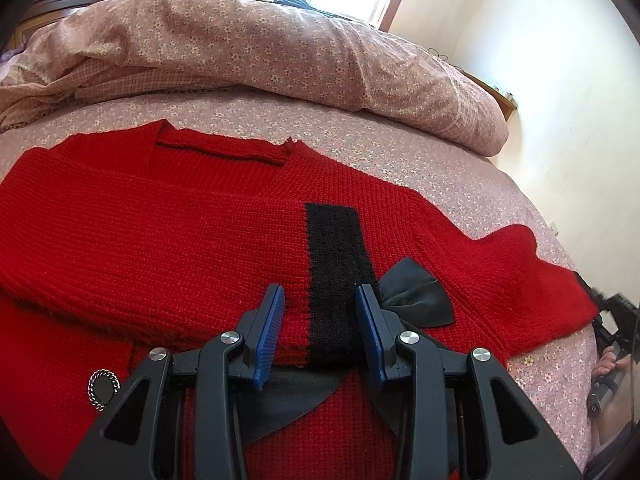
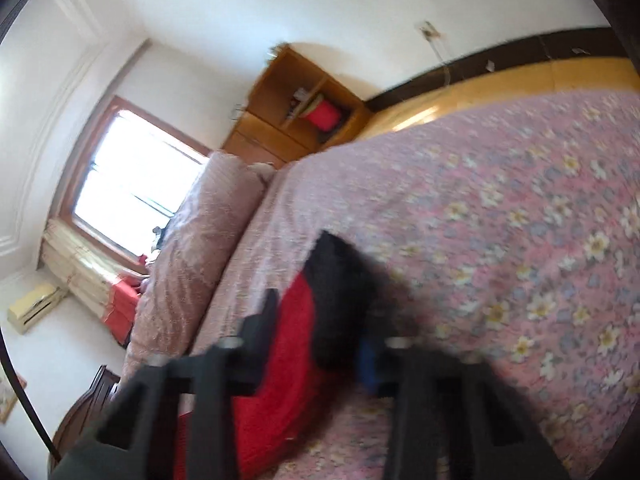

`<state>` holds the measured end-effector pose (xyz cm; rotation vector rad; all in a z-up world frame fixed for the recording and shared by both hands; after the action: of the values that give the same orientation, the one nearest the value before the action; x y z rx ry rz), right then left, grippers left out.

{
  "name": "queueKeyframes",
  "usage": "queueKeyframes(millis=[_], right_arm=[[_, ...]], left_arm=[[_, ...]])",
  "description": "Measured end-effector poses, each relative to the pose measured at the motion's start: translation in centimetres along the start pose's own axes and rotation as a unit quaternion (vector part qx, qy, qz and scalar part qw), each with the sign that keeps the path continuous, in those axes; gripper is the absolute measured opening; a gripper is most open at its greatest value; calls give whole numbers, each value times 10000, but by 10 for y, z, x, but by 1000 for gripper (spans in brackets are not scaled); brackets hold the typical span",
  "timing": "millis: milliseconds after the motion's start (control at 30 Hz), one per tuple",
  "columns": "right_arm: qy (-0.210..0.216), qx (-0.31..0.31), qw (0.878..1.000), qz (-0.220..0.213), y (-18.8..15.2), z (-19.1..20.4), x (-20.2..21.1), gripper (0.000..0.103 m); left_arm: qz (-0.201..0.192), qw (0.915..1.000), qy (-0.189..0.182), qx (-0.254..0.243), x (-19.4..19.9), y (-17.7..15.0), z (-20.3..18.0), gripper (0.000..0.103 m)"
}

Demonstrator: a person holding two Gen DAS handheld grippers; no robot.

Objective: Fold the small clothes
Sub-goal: 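Open the left gripper to release the cuff while the right gripper grasps the other black cuff, then lift the second sleeve with the right gripper, lay it across the body, open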

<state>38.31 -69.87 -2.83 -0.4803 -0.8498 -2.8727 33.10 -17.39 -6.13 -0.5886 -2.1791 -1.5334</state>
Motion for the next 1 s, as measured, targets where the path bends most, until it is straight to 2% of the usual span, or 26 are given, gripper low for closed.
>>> queueKeyframes(millis=[33,133,200,300,400,467,567,633,733,767,833,900,933,1000], right_arm=[[-149,15,9999,31,-1,-4,-3,12],[-119,33,9999,-18,-1,-3,-2,12],[-246,158,9996,-14,-1,1,-1,11],[-215,404,9989,-114,0,26,4,11],[320,654,9969,-281,-1,83,17,11],[770,901,9925,-301,-11,136,26,11],[1300,1585,9786,-195,-42,229,35,11],[1649,2122,9632,-109,-71,291,44,11],[2068,2807,9372,93,-146,377,55,11],[2161,2858,9334,179,-168,396,54,11],[2319,2887,9281,395,-223,427,52,11],[2358,2982,9227,643,-286,450,47,11],[2327,3045,9202,797,-324,460,42,11],[2280,3135,9155,1073,-379,467,32,11]], left_arm=[[0,10000,0,1,0,0,0,31],[5,10000,-34,36,1,0,0,31],[70,9998,-157,141,3,2,2,31],[306,9984,-399,244,14,11,9,31],[206,9988,-372,253,35,30,30,31],[92,9996,-228,122,56,47,55,31],[19,9998,87,-198,86,69,99,31],[42,9986,316,-423,106,81,133,31],[-39,9964,595,-603,125,96,175,32],[-96,9956,664,-654,131,101,190,32],[-329,9947,727,-649,137,108,212,32],[-538,9917,952,-672,137,113,232,33],[-530,9904,1055,-713,134,115,237,33],[-363,9905,1153,-652,124,117,246,33]])
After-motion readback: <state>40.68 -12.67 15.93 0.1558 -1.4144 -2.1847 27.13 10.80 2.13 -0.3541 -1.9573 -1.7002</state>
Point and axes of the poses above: each gripper's, at about its wrist camera, not at the fingertips, and x roughly against the way its jaws point, z to its left, y to its top, the point moved 7 cm from there along -x, roughly the way its jaws point, and after that the axes turned 9 degrees about -z, right-handed, at the moved point
